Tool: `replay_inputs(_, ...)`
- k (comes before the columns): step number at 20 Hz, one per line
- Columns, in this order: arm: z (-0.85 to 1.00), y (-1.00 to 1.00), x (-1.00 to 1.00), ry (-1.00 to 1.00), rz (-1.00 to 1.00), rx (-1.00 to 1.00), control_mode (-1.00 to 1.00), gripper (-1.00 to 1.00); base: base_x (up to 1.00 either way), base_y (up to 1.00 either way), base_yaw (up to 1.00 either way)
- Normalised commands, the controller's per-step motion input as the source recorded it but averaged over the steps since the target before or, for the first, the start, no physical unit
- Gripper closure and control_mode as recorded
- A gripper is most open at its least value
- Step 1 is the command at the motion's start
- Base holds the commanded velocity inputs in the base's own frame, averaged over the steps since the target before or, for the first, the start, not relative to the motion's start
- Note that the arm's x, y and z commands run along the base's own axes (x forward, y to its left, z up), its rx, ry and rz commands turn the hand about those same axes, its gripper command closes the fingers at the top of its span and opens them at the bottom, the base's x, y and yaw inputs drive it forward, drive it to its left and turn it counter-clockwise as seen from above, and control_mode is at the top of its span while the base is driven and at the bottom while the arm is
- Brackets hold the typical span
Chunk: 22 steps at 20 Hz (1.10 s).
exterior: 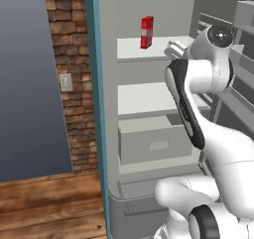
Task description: Take the steak from the fridge and place it on the digital scale on the counter by the fridge. Wait a few seconds for a reading, then move it to the plate on the dining counter.
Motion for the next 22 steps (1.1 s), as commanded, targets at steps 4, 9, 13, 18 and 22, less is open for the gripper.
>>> replay_inputs(4, -0.52, 0.29, -0.91, 0.17, 0.0, 0.0, -1.0, 1.0, 0.0, 0.0, 0.0)
replay_inputs(9, -0.5, 0.05, -0.65, 0.21, 0.0, 0.0, -1.0, 1.0, 0.0, 0.0, 0.0)
replay_inputs(13, -0.49, 0.0, -0.12, 0.23, 0.0, 0.0, -1.0, 1.0, 0.0, 0.0, 0.0)
replay_inputs(18, -0.36, 0.0, -0.04, 0.13, 0.0, 0.0, 1.0, 1.0, -0.11, 0.0, -0.01)
replay_inputs(22, 0.0, 0.0, 0.0, 0.0, 0.0, 0.0, 1.0, 1.0, -1.0, 0.13, -0.15)
